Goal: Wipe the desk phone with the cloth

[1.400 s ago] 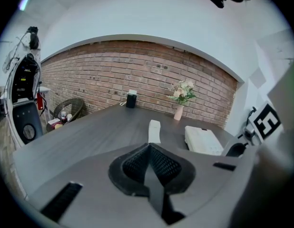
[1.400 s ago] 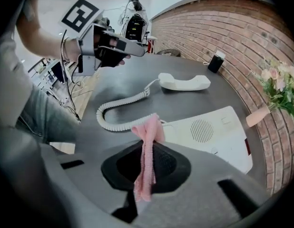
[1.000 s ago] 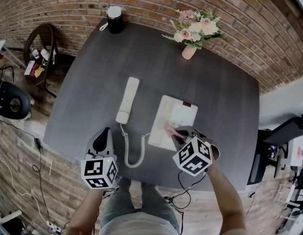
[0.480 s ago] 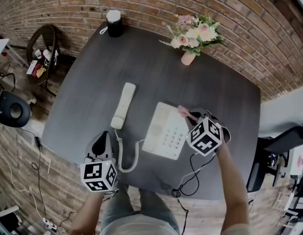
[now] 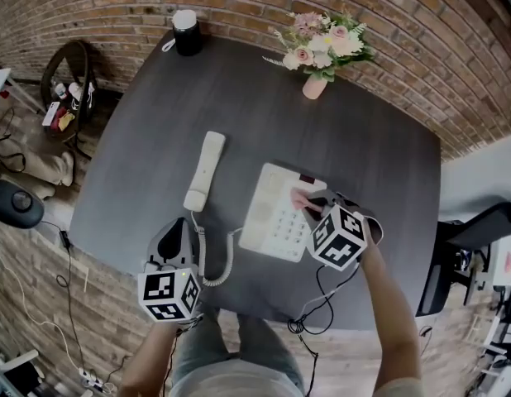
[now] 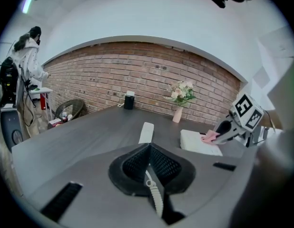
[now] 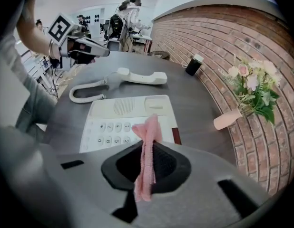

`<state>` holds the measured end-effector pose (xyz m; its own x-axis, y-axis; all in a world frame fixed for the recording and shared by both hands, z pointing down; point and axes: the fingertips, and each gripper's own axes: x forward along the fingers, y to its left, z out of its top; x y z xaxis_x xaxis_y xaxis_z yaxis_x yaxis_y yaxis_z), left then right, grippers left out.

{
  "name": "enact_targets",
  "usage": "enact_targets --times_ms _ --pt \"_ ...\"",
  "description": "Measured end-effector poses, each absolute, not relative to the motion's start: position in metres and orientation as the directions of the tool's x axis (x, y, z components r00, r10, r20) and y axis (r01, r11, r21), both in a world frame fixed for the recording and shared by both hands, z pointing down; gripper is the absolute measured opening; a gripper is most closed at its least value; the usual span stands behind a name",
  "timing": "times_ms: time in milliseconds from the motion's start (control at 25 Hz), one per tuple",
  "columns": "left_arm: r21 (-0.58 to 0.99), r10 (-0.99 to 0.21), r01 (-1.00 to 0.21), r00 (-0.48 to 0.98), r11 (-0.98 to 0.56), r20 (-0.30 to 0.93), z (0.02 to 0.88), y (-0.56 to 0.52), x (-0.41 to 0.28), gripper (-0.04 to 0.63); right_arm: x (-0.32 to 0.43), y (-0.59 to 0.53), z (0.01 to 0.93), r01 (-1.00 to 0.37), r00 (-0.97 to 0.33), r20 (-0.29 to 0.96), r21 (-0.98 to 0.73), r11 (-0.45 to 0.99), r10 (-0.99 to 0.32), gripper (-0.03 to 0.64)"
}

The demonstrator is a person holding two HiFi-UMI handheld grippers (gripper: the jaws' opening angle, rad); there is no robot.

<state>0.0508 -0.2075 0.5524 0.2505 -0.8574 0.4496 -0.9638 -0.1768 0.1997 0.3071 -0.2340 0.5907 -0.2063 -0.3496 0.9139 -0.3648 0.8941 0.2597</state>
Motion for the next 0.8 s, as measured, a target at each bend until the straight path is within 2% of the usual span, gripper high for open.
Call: enact_targets --times_ms 800 --pt "0.197 -0.794 -0.916 0.401 -0.349 0.456 0.558 -0.203 0.067 0.003 0.264 -0.108 0.632 -0.374 -0.296 0.945 0.020 0.927 -0.140 0.021"
